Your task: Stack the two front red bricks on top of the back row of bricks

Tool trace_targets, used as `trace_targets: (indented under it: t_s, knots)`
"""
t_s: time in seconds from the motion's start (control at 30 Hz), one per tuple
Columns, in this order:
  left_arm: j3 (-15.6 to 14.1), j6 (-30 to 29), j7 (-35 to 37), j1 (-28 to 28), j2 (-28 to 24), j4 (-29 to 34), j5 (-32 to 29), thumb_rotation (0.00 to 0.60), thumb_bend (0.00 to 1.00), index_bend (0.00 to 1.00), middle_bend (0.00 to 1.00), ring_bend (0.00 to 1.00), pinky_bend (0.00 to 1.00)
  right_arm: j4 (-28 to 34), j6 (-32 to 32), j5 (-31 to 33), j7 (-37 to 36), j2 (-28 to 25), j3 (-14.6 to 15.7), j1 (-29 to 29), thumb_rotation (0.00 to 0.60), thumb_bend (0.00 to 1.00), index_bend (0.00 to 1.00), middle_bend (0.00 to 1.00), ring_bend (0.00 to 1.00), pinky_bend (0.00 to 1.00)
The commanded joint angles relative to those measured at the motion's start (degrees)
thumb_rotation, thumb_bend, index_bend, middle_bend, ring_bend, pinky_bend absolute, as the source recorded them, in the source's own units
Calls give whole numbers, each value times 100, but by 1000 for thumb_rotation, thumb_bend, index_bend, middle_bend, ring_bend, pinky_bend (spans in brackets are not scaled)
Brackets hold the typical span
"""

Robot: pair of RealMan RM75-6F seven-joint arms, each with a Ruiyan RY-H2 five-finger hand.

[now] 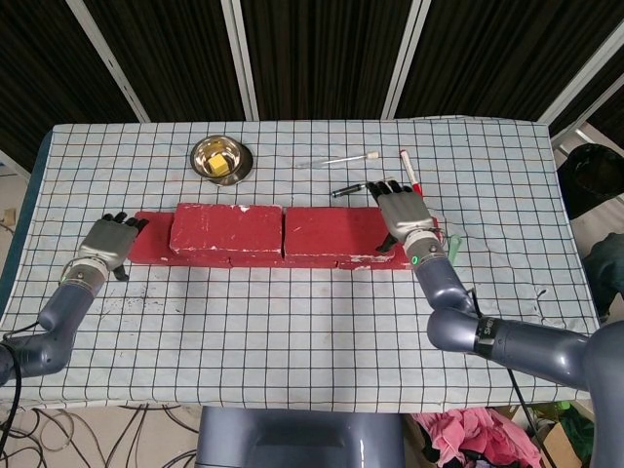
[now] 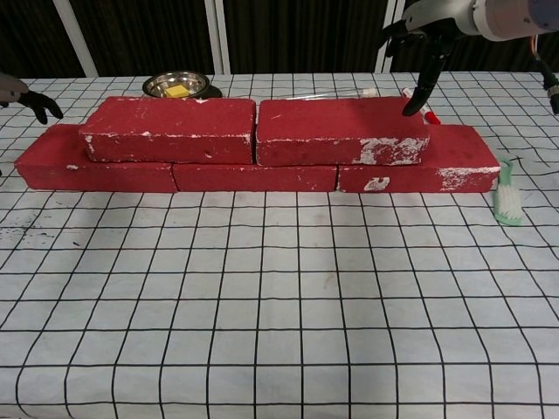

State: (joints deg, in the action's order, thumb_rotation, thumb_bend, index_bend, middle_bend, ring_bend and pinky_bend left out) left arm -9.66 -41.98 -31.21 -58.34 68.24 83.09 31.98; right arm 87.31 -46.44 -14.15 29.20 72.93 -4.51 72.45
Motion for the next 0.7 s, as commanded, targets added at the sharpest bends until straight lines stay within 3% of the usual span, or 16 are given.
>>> trace_targets:
  t_s: [0.03, 0.7]
  knots:
    - [101, 121, 112, 34, 132, -148, 116, 600, 104, 63, 138, 46, 128, -15, -1, 4, 21, 6, -4, -19, 600, 0, 18, 46, 0, 114]
    - [362, 266, 314, 107, 205, -206, 587, 600, 103, 49, 138, 46, 121, -98, -34, 88, 174, 74, -102, -128, 600, 0, 18, 46, 0, 114]
